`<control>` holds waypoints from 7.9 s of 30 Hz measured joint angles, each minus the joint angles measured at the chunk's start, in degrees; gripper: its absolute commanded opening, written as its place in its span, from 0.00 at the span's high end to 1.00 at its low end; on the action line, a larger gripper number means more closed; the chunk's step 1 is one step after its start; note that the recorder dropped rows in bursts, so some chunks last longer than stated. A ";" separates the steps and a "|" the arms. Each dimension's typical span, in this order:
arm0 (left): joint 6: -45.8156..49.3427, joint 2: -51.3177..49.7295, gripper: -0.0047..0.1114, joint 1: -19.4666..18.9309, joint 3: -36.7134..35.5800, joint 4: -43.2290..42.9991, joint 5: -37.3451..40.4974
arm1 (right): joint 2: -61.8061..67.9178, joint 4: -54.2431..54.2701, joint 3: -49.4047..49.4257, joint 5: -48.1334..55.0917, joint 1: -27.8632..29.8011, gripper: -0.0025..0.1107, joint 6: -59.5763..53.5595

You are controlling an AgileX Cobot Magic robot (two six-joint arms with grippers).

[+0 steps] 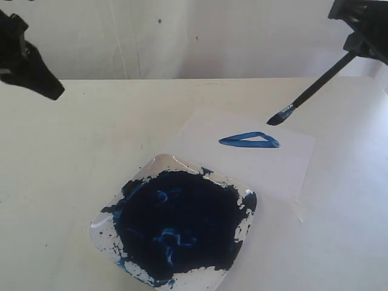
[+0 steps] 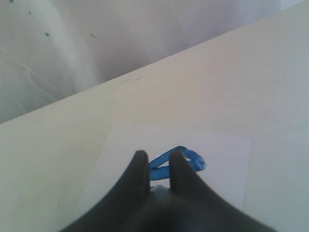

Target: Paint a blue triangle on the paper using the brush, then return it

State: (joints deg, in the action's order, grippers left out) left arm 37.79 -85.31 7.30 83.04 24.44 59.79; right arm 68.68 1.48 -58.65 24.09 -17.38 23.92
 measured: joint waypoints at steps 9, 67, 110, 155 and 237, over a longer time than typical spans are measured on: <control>0.38 20.81 0.96 0.00 -23.77 0.05 -10.80 | -0.29 6.82 0.00 0.33 -2.90 0.98 -2.46; 2.73 37.32 0.96 5.10 -49.37 11.52 -39.21 | 25.22 97.47 27.33 30.52 12.38 0.98 -89.80; 2.98 37.32 0.96 5.10 -49.37 12.77 -39.43 | 25.22 98.43 18.66 26.38 8.15 0.98 -81.95; 2.98 37.32 0.96 5.10 -49.37 13.00 -39.47 | 37.52 100.19 18.12 21.62 7.78 0.98 -77.84; 3.23 37.32 0.96 5.20 -49.37 11.24 -29.75 | -21.11 76.21 27.21 12.03 11.44 0.94 -81.91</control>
State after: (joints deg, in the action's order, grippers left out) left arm 41.02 -47.99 12.50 33.67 35.69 30.04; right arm 47.57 77.69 -31.44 36.12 -5.93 -57.99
